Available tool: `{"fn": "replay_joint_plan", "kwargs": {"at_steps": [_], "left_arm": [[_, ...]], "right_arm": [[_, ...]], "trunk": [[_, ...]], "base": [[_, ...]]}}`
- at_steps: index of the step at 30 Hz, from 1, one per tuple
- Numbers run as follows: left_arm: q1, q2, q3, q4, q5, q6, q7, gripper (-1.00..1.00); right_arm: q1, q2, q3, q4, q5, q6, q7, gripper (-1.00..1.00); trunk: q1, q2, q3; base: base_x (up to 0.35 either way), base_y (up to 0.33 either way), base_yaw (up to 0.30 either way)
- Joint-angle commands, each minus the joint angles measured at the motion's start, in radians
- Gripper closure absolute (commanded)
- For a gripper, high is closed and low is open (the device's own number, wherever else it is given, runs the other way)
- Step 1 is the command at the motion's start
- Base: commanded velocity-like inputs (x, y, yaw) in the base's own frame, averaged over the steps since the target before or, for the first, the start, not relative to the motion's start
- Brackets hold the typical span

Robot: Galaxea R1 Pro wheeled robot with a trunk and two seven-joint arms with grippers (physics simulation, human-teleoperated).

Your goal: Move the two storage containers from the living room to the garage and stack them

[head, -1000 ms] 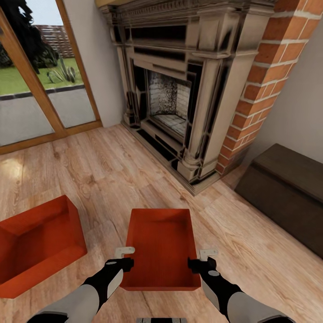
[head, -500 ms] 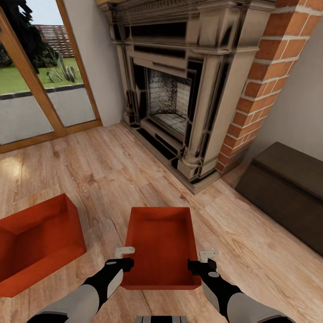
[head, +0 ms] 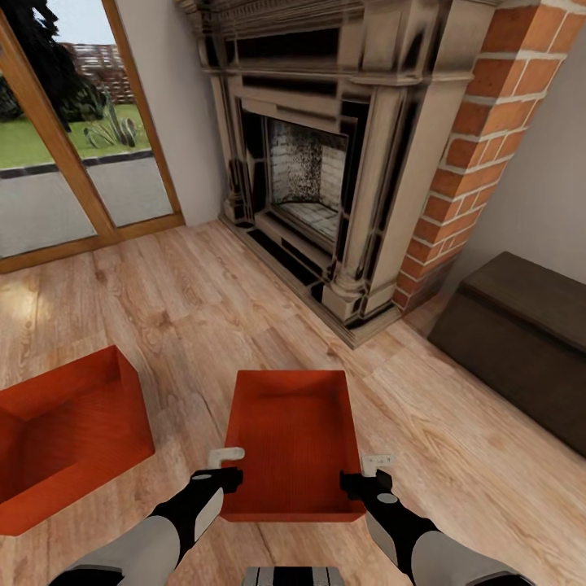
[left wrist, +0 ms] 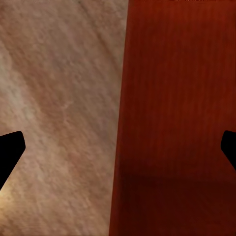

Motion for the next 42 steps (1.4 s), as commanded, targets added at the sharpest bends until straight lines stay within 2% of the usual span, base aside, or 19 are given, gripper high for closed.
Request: {"fn": "replay_joint_plan", "kwargs": {"at_steps": [1,17,22,24,27,37,42], "left_arm": [[0.000,0.000,-0.003,-0.003,0.008,0.005,0.004,-1.00],[0.000,0.003,-0.002,-0.006,0.008,0.004,0.004,-1.00],[0.000,0.003,-0.002,-0.006,0.008,0.004,0.004,-1.00],[0.000,0.003,-0.003,-0.006,0.008,0.004,0.004,-1.00],[0.000,0.003,-0.003,-0.006,0.008,0.004,0.004,-1.00],[0.000,0.003,-0.003,-0.006,0.008,0.000,0.004,-1.00],[0.000,0.003,-0.004,-0.005,0.008,-0.001,0.004,-1.00]], "right_arm": [[0.000,0.000,0.009,0.001,-0.011,-0.004,-0.004,-1.00],[-0.001,-0.003,0.003,0.010,-0.012,0.008,-0.005,-1.00],[-0.001,-0.005,0.000,0.010,-0.014,0.052,-0.006,-1.00],[-0.001,-0.006,0.000,0.009,-0.033,0.089,-0.006,-1.00],[-0.001,-0.006,0.002,0.003,-0.067,0.099,-0.006,-1.00],[-0.001,-0.006,0.004,-0.013,-0.082,0.094,-0.006,-1.00],[-0.001,-0.006,0.004,-0.038,-0.080,0.045,-0.014,-1.00]], "trunk": [[0.000,0.000,-0.001],[0.000,0.000,-0.001],[0.000,0.000,-0.001],[0.000,0.000,-0.001],[0.000,0.000,-0.001],[0.000,0.000,-0.001],[0.000,0.000,-0.001]], "base": [[0.000,0.000,0.000],[0.000,0.000,0.000],[0.000,0.000,0.000],[0.000,0.000,0.000],[0.000,0.000,0.000],[0.000,0.000,0.000],[0.000,0.000,0.000]]}}
